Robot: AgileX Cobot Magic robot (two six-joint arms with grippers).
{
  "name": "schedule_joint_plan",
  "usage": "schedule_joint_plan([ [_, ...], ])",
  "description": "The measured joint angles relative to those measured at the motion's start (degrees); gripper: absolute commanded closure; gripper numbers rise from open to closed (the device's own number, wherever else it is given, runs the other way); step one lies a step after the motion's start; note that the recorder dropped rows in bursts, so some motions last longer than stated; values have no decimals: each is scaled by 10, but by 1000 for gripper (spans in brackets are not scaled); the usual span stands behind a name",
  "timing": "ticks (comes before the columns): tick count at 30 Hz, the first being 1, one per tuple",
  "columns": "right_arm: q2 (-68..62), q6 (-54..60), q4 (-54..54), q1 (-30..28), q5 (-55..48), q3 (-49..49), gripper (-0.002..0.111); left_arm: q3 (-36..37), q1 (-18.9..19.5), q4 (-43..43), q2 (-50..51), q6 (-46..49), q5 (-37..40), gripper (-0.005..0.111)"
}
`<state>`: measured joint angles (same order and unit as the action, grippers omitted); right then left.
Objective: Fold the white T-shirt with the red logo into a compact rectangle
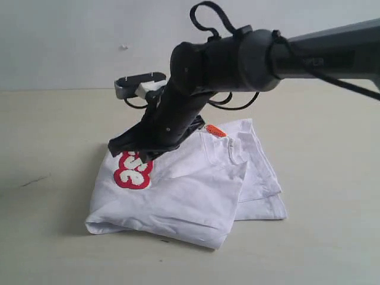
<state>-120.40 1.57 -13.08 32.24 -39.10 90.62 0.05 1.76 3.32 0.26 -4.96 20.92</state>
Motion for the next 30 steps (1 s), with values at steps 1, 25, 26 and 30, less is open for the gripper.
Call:
schedule_joint_plan([
  [1, 9, -16, 23, 0, -4, 0, 91, 0, 0, 0, 0, 0, 0, 107],
  [25, 7, 79, -44, -222, -2, -97, 46, 0, 0, 0, 0, 0, 0, 107],
  [26, 0, 85, -49, -222, 5, -97, 46, 0, 0, 0, 0, 0, 0, 107],
  [30, -20, 142, -108, -222, 16, -97, 46, 0, 0, 0, 0, 0, 0, 107],
])
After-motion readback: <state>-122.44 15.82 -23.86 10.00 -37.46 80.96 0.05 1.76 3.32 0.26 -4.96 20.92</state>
